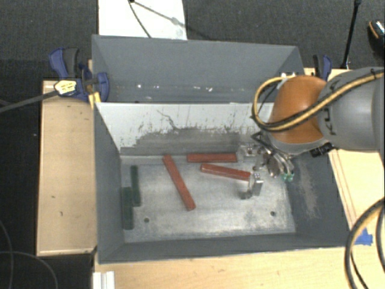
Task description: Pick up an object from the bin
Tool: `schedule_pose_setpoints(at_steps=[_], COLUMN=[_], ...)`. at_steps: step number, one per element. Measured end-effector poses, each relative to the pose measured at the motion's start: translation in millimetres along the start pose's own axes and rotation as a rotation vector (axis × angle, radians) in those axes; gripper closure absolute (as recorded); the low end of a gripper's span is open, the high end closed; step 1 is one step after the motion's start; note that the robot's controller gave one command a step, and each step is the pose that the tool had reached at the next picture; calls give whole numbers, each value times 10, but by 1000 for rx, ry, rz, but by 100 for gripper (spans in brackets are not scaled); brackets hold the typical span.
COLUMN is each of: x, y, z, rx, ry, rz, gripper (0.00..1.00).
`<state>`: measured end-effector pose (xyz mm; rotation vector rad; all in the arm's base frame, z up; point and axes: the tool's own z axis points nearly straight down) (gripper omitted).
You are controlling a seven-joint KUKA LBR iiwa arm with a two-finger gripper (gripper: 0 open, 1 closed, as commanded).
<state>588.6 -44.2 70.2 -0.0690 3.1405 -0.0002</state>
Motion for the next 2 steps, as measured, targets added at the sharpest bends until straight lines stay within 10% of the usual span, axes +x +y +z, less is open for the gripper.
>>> schedule_pose_setpoints(at_steps=[1, 2], x=[-6, 61], y=[19, 245], z=[-45, -1318], rx=[0, 1], ry=[-4, -11], rz=[-3, -16], gripper=[100, 100])
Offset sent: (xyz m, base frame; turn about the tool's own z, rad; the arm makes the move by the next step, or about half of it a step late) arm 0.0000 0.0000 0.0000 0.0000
